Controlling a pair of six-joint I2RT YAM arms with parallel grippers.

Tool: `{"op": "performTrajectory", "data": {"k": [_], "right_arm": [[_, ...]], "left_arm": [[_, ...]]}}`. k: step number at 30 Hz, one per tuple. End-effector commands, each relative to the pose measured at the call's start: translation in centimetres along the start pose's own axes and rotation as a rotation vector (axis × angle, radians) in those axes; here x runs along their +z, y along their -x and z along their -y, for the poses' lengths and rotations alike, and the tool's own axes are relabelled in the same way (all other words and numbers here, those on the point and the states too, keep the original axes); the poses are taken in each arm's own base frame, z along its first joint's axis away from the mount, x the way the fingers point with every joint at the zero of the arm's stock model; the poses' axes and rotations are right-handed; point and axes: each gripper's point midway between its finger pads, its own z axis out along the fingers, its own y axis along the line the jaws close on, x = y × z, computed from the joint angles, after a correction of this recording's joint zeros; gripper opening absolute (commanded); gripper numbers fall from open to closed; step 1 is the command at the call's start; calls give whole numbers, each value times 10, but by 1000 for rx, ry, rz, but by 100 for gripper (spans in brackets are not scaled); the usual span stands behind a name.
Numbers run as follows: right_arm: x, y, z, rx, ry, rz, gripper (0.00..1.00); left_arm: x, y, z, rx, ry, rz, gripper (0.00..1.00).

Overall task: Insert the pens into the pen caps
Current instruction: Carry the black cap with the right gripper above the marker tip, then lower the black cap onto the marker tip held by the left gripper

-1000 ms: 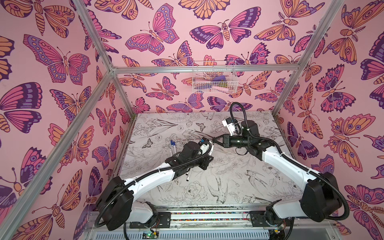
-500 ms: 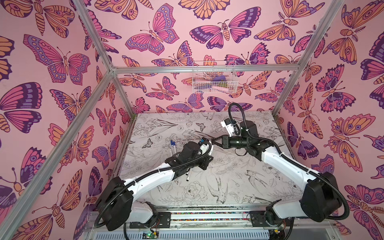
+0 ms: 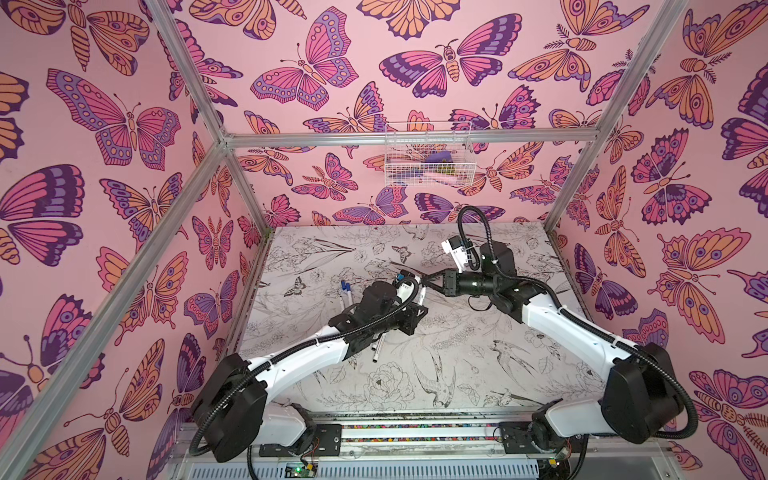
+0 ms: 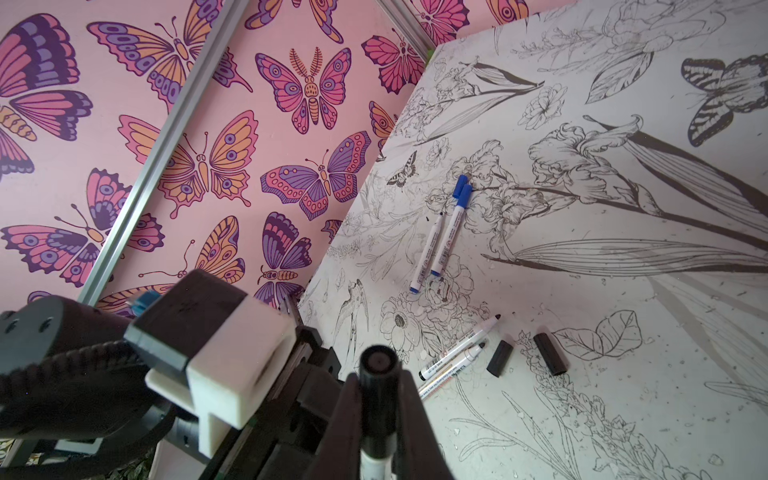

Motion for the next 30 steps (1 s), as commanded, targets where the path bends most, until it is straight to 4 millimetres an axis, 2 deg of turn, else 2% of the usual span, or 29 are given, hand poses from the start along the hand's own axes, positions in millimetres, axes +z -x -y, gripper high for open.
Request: {"op": "performTrajectory", "data": {"k": [1,9,14,19,25,30], "right_arm": [[-3,-10,-10,5,43,-29,3],[-11,-14,-38,-48,149,-61,2],[-10,-25,-53,-116,170,-111,2],[-9,-26,-56,-126,162,-131,3],[-10,-24,-57,-144,140,-127,6],[-13,-18,-61,-184,113,-124,9]], "left_arm": [[-7,48,-1,-28,-16,167,0],[-14,92,-14,-29,3,305,0],[-24,123,-12,112,63,383,0],[-41,146,-12,250,147,484,0],[-56,151,-2,331,135,580,0],[-57,147,14,360,70,617,0]]}}
